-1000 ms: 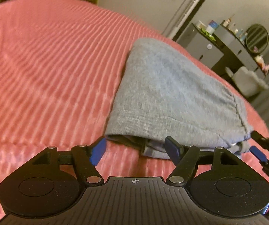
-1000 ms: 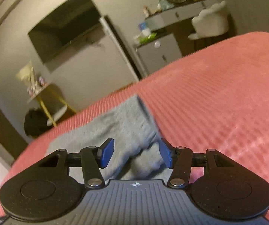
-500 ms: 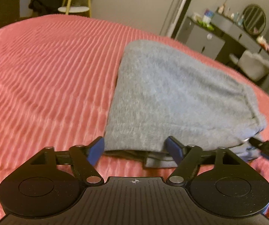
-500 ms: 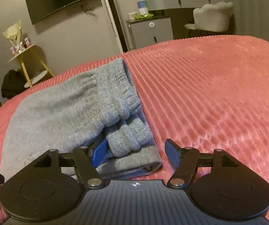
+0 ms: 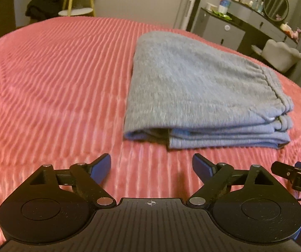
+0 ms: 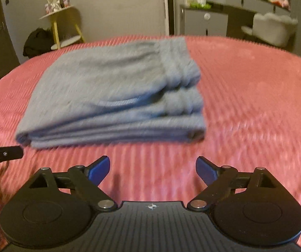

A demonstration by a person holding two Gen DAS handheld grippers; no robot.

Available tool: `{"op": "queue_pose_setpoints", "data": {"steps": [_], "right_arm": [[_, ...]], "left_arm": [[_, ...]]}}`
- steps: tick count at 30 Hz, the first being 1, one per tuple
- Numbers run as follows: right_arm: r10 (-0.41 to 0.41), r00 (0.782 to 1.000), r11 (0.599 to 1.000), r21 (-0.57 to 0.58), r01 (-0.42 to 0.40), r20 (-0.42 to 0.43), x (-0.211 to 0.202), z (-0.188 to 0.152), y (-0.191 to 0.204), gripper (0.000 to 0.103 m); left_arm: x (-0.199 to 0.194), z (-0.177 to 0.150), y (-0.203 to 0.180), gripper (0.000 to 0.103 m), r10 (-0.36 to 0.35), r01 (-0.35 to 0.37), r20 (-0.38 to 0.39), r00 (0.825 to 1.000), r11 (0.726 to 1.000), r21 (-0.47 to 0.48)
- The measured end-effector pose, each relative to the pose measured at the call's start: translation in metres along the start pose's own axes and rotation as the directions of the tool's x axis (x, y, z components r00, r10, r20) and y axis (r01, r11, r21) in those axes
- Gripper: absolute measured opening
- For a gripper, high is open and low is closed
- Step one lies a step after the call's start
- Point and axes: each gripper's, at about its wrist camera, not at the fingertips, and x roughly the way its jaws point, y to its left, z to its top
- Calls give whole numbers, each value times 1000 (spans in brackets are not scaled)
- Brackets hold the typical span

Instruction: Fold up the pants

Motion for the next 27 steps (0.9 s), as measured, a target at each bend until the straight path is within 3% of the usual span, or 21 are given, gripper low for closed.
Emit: {"op": "queue_pose_setpoints", "data": {"steps": [4,8,12,27], "right_arm": [[2,999,999,-39,-1,35,-10,-6,13,90],[26,992,998,-61,-18,123,-21,-9,23,90],[19,988,995,-99,-4,154,-25,-10,30,90],[9,993,997,-79,1,115,-22,-15,28,90]], "left_arm": [[-5,-14,-16,90,22,-21,-1,1000,995,98],[-17,-24,-30,90,49,-62,71,996,981,186],[-23,-26,-28,90,36,-53,94,995,979,197],[-12,-26,-26,90,23,-32,49,999,981,190]]}}
